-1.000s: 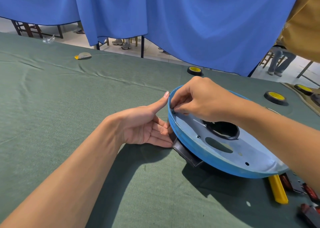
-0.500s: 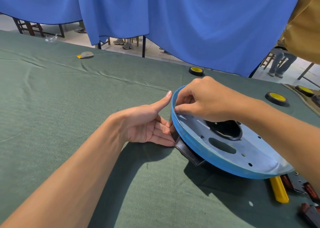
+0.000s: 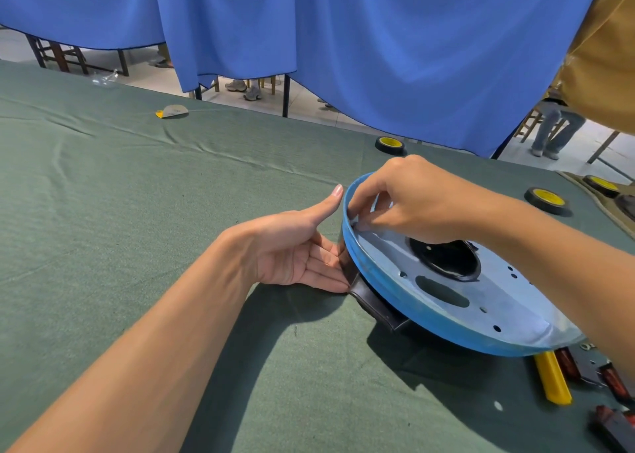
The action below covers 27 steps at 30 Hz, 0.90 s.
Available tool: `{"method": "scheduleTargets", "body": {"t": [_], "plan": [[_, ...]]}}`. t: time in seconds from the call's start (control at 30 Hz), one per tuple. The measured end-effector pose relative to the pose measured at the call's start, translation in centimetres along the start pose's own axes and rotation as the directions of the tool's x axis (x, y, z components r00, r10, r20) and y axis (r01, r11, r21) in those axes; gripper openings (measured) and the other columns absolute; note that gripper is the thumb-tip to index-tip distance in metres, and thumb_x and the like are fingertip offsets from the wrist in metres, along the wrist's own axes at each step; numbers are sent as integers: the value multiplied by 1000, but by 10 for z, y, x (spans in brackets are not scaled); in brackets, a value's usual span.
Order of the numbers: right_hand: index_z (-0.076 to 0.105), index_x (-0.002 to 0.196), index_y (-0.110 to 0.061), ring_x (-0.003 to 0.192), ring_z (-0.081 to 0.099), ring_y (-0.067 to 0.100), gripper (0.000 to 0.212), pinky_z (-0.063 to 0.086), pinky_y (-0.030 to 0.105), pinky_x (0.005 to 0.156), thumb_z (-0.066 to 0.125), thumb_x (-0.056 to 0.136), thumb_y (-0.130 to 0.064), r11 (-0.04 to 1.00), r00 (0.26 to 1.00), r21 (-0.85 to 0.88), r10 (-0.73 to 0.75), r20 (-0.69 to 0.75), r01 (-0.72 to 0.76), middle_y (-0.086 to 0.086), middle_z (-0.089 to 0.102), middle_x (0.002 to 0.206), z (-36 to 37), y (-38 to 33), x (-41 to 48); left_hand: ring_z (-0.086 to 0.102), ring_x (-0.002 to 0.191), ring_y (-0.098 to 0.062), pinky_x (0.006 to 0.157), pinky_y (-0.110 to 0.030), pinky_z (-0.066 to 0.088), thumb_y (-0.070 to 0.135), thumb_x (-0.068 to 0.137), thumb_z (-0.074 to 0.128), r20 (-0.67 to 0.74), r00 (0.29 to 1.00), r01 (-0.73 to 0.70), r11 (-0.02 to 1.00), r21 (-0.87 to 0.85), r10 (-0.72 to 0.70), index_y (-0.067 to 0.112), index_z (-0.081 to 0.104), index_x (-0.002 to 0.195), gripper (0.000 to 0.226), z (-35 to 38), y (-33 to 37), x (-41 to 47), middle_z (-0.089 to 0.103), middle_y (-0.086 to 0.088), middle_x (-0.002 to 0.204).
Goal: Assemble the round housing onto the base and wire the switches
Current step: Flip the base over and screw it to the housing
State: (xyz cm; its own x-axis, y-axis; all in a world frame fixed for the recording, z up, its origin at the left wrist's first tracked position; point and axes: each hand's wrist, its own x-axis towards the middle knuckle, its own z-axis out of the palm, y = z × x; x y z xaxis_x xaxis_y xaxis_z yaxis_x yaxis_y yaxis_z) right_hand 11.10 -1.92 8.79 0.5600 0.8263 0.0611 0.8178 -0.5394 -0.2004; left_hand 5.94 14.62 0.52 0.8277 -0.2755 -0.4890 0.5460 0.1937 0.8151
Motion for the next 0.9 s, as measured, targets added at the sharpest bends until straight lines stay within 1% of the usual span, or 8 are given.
{"method": "scheduleTargets", "body": {"t": [0.13, 0.2, 0.3, 0.43, 0.6, 0.73, 0.83, 0.9], "plan": [[76, 84, -22, 69, 61, -2, 12, 50, 19, 71, 71, 83, -11, 999, 999, -17, -29, -20, 28, -9, 72, 77, 6, -1, 1, 73, 70, -31, 61, -36, 60, 75, 67, 60, -2, 1000, 2, 1000, 7, -2, -2, 58, 91, 81, 1, 0, 0, 58, -20, 79], [74, 81, -19, 70, 62, 9, 8, 52, 32, 72, 68, 87, -19, 996, 998, -87, -40, -41, 36, -4, 71, 75, 8, -2, 1, 73, 71, -31, 63, -36, 60, 76, 67, 59, 2, 1000, -2, 1000, 15, 2, -2, 59, 91, 81, 0, 0, 0, 58, -20, 81], [70, 74, -14, 62, 54, 18, 29, 49, 40, 66, 57, 93, -32, 980, 998, -195, -43, -51, 33, 2, 64, 65, 10, -4, -3, 73, 74, -32, 66, -36, 60, 77, 63, 61, -3, 1000, -11, 999, 35, 11, -3, 61, 86, 84, 0, 0, 0, 61, -19, 78], [58, 61, -9, 51, 42, 18, 51, 39, 40, 57, 47, 96, -44, 992, 994, -126, 11, -109, -25, 6, 51, 53, 1, -4, -12, 72, 72, -29, 67, -35, 60, 82, 61, 62, -8, 1000, -4, 998, 57, 4, -2, 63, 82, 86, 2, 2, -3, 66, -19, 75], [74, 81, -20, 68, 60, 7, 34, 48, 29, 63, 54, 92, -44, 989, 962, -27, 136, -236, -146, -8, 68, 71, -13, 13, -51, 69, 62, -28, 63, -34, 59, 81, 52, 70, -109, 994, -12, 988, 156, 29, -2, 57, 91, 92, 13, 11, -11, 65, -20, 74], [73, 81, -25, 71, 61, 4, 20, 46, 24, 61, 60, 91, -38, 956, 865, 99, 291, -410, -275, -12, 68, 73, -17, 36, -96, 70, 63, -27, 58, -29, 56, 70, 67, 70, -209, 977, 15, 962, 272, 43, 5, 57, 82, 68, 16, 15, -15, 67, -15, 74], [71, 80, -26, 68, 58, 2, 16, 38, 18, 57, 61, 91, -29, 904, 725, 177, 420, -546, -390, -13, 66, 70, -12, 56, -133, 69, 62, -25, 51, -25, 50, 63, 74, 65, -250, 968, 52, 948, 315, 30, 4, 57, 88, 61, 18, 16, -16, 67, -14, 75], [72, 83, -21, 68, 58, 9, 16, 40, 22, 61, 59, 92, -23, 844, 631, 218, 517, -579, -491, -5, 68, 76, -3, 68, -155, 68, 60, -23, 51, -24, 49, 59, 75, 63, -269, 963, 66, 943, 325, 25, 4, 57, 91, 58, 20, 16, -17, 65, -14, 74]]}}
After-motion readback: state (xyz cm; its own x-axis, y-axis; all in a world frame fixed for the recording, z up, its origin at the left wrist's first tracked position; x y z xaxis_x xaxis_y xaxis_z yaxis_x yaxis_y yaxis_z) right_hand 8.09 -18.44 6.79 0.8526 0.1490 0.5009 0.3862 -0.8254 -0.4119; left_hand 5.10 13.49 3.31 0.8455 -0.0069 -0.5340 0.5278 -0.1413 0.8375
